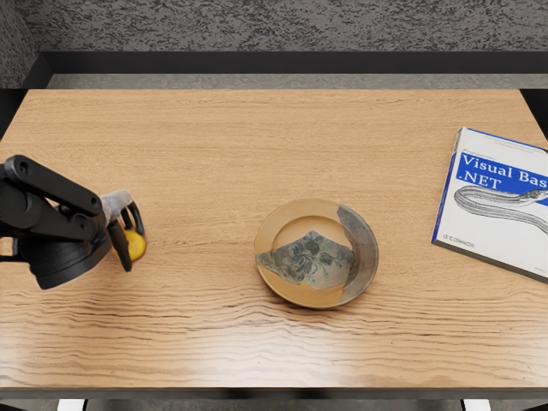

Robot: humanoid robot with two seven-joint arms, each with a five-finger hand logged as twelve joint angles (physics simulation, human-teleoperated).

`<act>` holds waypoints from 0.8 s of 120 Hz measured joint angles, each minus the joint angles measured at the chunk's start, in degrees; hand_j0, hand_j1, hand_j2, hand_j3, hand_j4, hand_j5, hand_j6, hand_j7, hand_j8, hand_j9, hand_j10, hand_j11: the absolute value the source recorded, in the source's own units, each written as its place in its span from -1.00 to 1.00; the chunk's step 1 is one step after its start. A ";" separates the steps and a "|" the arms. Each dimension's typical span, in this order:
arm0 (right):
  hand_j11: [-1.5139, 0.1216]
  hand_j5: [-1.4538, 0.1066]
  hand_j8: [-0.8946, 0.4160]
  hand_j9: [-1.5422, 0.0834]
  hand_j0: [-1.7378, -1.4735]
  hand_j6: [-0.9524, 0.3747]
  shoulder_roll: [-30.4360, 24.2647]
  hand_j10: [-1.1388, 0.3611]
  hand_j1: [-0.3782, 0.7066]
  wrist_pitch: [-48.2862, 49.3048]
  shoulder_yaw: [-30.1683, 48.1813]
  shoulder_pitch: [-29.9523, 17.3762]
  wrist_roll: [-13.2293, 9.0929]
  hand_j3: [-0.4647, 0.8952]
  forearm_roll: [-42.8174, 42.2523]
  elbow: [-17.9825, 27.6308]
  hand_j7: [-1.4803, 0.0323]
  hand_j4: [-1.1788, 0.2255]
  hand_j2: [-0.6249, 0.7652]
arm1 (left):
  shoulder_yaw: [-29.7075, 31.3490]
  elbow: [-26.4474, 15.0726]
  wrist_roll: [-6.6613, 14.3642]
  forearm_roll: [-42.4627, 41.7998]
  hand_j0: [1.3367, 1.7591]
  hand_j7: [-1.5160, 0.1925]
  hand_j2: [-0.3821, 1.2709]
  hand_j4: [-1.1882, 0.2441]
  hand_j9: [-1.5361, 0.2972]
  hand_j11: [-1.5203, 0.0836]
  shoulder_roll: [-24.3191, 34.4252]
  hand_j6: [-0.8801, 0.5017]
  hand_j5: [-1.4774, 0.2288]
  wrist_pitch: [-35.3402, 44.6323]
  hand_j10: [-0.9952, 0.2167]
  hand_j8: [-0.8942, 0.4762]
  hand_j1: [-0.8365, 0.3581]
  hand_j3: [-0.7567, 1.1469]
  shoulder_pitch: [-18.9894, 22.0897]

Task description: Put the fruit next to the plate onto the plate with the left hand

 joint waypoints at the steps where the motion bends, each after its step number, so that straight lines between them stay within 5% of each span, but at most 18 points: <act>1: 0.84 0.85 0.35 0.88 -0.40 0.42 0.00 0.51 -0.92 0.00 0.00 0.00 0.00 -0.32 0.00 0.00 0.94 0.67 -0.10 | 0.00 0.00 -0.01 -0.02 0.48 -0.55 0.08 -0.58 -0.60 -0.56 0.00 -0.55 -0.53 -0.01 -0.75 -0.60 0.15 -0.20 0.00; 17: 0.84 0.85 0.35 0.88 -0.40 0.42 0.00 0.51 -0.92 0.00 0.00 0.00 0.00 -0.32 0.00 0.00 0.94 0.67 -0.10 | -0.03 -0.05 -0.19 -0.38 0.49 -0.55 0.03 -0.58 -0.60 -0.57 0.09 -0.61 -0.55 -0.11 -0.76 -0.64 0.23 -0.20 0.01; 46: 0.84 0.85 0.35 0.88 -0.40 0.42 0.00 0.51 -0.92 0.00 0.00 0.00 0.00 -0.32 0.00 0.00 0.94 0.67 -0.10 | 0.00 0.06 0.01 -0.02 0.46 -0.56 0.27 -0.58 -0.63 -0.60 -0.35 -0.65 -0.55 -0.11 -0.74 -0.63 0.10 -0.20 0.17; 74: 0.84 0.85 0.35 0.88 -0.40 0.42 0.00 0.51 -0.92 0.00 0.00 0.00 0.00 -0.32 0.00 0.00 0.94 0.67 -0.10 | -0.21 0.12 0.21 0.26 0.42 -0.59 0.17 -0.56 -0.68 -0.65 -1.02 -0.63 -0.59 -0.23 -0.71 -0.57 0.08 -0.20 0.32; 85: 0.84 0.85 0.35 0.88 -0.40 0.42 0.00 0.51 -0.92 0.00 -0.01 0.00 0.00 -0.32 0.00 0.00 0.94 0.67 -0.10 | -0.55 0.17 0.31 0.45 0.39 -0.63 0.46 -0.54 -0.70 -0.67 -1.14 -0.49 -0.62 -0.33 -0.70 -0.45 -0.13 -0.20 0.34; 96: 0.84 0.85 0.35 0.88 -0.40 0.42 0.00 0.51 -0.92 0.00 -0.01 0.00 0.00 -0.32 0.00 0.00 0.94 0.67 -0.10 | -0.76 0.19 0.21 0.47 0.37 -0.66 0.40 -0.51 -0.71 -0.69 -1.10 -0.42 -0.68 -0.48 -0.67 -0.41 -0.09 -0.20 0.35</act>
